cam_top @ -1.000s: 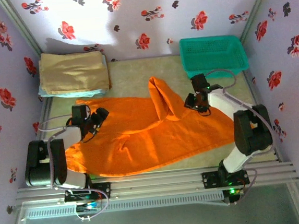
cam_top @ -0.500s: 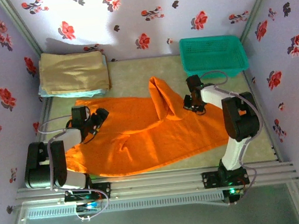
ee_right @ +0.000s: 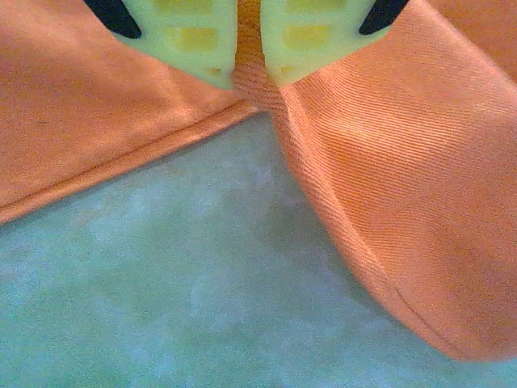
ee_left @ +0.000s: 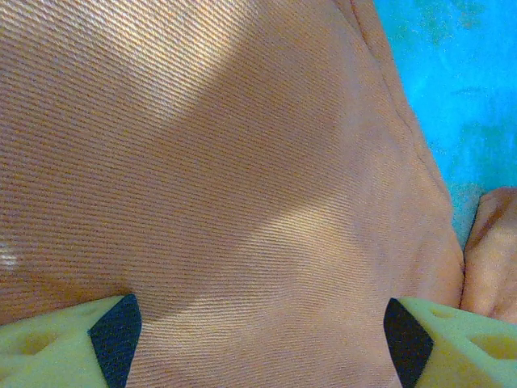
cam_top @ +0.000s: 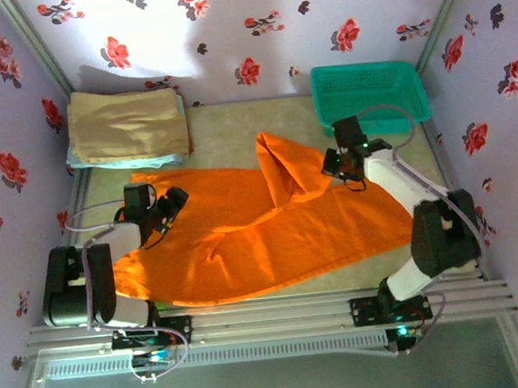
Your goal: Fold and stack the trousers
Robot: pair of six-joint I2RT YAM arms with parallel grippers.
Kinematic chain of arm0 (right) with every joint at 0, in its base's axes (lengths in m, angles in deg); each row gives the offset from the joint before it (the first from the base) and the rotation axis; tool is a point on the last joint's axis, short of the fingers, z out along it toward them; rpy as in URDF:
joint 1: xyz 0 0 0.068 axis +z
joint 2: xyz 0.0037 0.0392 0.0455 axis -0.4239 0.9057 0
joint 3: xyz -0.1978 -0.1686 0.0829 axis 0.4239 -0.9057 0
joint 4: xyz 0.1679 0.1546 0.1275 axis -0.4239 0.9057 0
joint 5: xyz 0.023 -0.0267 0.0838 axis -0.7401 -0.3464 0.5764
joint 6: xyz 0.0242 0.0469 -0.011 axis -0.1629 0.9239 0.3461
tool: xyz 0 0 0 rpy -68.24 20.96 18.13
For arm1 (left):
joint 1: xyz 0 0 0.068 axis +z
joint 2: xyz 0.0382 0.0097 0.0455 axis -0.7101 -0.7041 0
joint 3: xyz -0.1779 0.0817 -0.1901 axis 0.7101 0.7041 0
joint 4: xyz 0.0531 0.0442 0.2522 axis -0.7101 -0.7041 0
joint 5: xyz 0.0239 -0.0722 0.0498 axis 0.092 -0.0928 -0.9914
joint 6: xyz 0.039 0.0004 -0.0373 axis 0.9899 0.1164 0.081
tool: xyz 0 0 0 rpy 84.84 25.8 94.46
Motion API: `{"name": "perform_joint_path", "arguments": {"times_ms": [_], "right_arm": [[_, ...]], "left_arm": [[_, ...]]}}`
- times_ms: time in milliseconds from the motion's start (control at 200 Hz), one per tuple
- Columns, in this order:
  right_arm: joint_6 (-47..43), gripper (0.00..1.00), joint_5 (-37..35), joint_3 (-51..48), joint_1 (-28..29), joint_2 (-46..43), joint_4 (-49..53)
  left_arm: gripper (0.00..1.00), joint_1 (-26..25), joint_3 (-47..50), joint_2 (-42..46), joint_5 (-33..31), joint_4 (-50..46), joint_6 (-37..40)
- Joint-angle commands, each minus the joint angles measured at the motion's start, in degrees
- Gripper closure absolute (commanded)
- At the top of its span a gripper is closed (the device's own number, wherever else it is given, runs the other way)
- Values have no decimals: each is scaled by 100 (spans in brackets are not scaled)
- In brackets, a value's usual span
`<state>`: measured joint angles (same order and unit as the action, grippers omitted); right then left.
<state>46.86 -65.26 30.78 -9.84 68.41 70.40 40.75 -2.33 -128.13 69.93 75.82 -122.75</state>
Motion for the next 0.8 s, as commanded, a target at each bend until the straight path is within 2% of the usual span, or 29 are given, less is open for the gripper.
{"name": "perform_joint_path", "arguments": {"times_ms": [0,230,350,535,625,795], "right_arm": [[-397,100,-368,700,-277,-700,654],[-843,100,-57,2340,-330,-1021,1487],[-914,100,-103,2494,-337,-1258,1645],[-947,100,-633,2428,-410,-1726,1921],[-1078,100,-972,2432,-600,-1828,2143],[-1134,100,-829,2350,-918,-2076,2426]], "left_arm": [[18,10,196,-28,76,-642,-26],[17,10,137,8,75,-661,-41],[18,10,125,30,80,-677,-39],[18,-20,-31,93,55,-822,60],[18,-204,-269,144,-150,-1000,141],[18,-942,-1196,27,-845,-1579,404]]}}
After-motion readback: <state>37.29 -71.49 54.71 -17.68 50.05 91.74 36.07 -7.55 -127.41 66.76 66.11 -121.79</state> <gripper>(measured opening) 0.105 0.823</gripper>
